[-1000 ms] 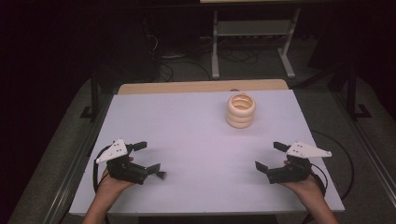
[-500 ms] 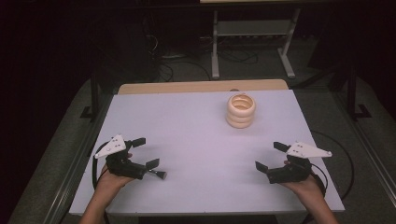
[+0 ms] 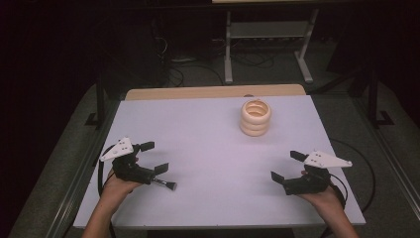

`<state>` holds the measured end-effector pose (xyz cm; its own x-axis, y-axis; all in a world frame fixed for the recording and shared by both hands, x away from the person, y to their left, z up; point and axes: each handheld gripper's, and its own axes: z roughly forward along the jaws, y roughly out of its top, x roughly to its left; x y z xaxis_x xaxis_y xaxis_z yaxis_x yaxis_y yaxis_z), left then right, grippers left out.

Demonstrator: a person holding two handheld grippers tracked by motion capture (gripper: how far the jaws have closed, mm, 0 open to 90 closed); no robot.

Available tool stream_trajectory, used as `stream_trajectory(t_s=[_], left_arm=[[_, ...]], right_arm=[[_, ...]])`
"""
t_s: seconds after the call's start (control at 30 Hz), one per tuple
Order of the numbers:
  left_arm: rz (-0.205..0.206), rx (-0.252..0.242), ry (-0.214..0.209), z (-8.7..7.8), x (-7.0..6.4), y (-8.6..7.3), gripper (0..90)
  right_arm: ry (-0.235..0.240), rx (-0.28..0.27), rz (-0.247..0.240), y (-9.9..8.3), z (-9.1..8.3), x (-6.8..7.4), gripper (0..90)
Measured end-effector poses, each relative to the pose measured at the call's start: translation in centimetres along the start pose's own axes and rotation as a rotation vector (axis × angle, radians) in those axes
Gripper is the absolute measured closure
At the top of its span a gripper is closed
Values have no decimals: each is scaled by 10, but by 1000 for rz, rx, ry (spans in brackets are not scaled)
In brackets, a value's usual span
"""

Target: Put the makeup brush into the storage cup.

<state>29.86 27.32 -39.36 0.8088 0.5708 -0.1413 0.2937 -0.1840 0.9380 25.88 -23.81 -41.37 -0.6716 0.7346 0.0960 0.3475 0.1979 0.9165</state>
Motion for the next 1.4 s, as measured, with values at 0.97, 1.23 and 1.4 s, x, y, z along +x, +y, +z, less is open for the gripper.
stream_trajectory(t_s=[0.97, 1.23, 1.4], left_arm=[[74, 25, 62, 18, 21, 15, 0], [85, 49, 80, 25, 27, 13, 0], [94, 77, 56, 30, 29, 12, 0]], right_arm=[[-3, 3, -6, 0, 0, -1, 0], [-3, 6, 0, 0, -1, -1, 0], [-3, 4, -2, 0, -1, -1, 0]])
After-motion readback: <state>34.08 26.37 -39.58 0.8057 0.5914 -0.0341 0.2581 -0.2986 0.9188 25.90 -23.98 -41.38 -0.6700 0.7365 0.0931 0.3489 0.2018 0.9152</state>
